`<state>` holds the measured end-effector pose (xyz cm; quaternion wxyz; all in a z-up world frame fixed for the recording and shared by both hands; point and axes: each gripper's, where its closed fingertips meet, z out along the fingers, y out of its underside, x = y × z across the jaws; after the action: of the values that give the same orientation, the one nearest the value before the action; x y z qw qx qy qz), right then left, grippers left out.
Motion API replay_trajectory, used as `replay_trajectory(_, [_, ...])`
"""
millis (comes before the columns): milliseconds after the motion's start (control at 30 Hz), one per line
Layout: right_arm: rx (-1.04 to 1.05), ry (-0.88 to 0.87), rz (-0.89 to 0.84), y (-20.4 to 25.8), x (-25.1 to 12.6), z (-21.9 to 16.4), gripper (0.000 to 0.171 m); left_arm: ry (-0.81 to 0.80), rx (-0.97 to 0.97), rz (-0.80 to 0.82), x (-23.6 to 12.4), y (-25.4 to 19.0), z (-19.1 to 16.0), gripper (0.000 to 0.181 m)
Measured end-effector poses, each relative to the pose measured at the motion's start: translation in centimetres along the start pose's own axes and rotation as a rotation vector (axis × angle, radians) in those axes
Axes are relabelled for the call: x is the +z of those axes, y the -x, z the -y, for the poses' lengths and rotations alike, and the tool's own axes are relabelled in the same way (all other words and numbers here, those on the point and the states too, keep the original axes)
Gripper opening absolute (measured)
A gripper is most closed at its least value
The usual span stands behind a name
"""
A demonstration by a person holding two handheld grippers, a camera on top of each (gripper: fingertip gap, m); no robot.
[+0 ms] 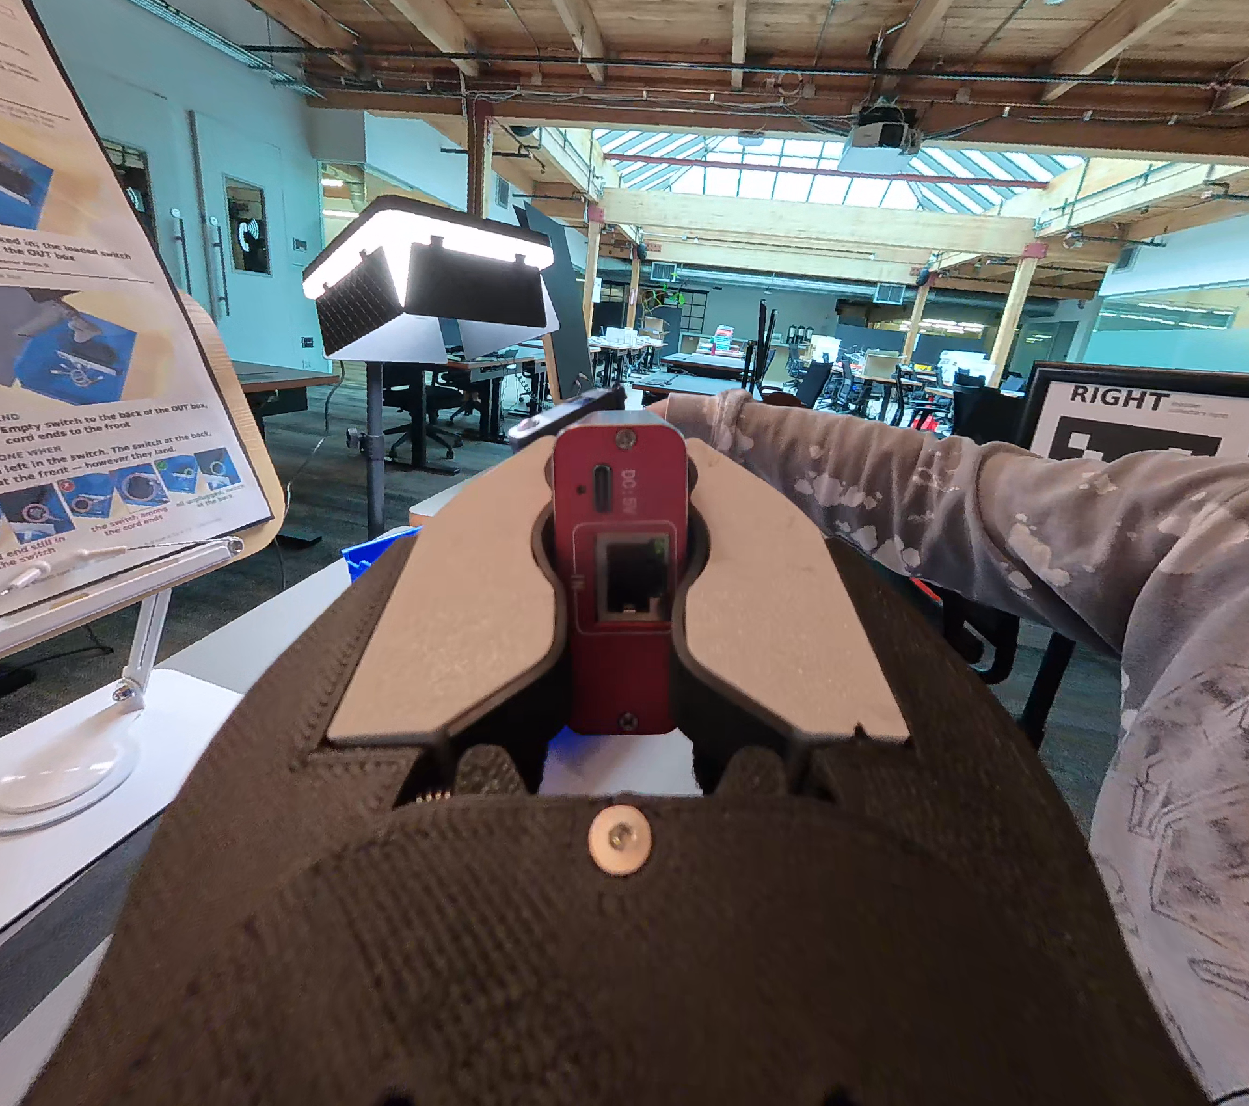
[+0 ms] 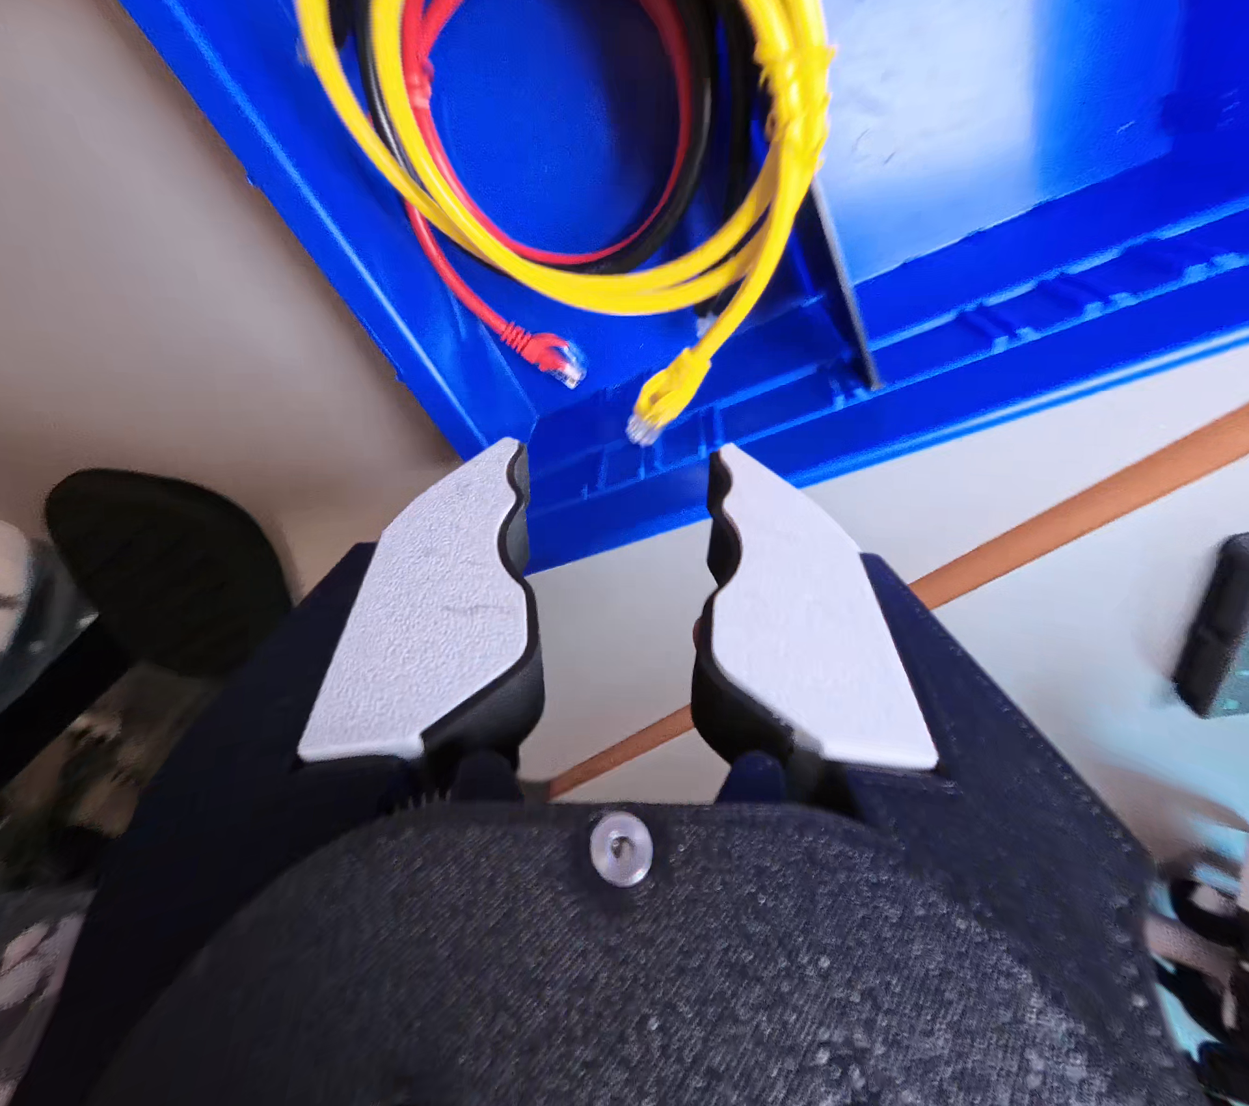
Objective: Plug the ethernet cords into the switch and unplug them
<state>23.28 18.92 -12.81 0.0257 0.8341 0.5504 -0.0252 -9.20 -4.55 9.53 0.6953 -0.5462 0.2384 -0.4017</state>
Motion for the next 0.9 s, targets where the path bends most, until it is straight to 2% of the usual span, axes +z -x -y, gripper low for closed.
replay_trajectory(100, [-0.053, -0.200, -0.079, 0.2, -2.6, 2.7, 0.051, 0.020, 0.000, -0.004, 0.3, -0.1, -0.5, 0.030])
replay_trajectory(200, [-0.179, -0.542, -0.144, 3.1, -6.7, 7.2, 0.051, 0.061, -0.002, 0.010, 0.9, 0.2, -1.5, 0.029])
replay_trajectory(300, [-0.322, -0.866, -0.224, 8.5, -11.3, 10.5, 0.049, 0.138, -0.043, 0.064, 1.7, 1.2, -3.4, 0.029])
replay_trajectory(400, [-0.535, -1.034, -0.375, 15.3, -13.4, 12.0, 0.050, 0.181, -0.137, 0.093, 2.9, 1.8, -5.5, 0.029])
replay_trajectory(500, [-0.727, -1.104, -0.488, 22.1, -13.1, 13.1, 0.053, 0.222, -0.222, 0.095, 4.3, 1.9, -7.8, 0.029])
replay_trajectory(600, [-0.815, -1.117, -0.529, 26.9, -11.8, 14.1, 0.064, 0.250, -0.294, 0.100, 5.6, 1.7, -10.0, 0.030])
replay_trajectory(733, [-0.857, -1.079, -0.630, 28.9, -9.9, 16.1, 0.074, 0.290, -0.348, 0.101, 6.7, 1.3, -12.2, 0.030])
replay_trajectory(900, [-0.881, -1.003, -0.726, 28.4, -8.3, 17.6, 0.069, 0.328, -0.346, 0.127, 6.9, 1.4, -13.4, 0.029])
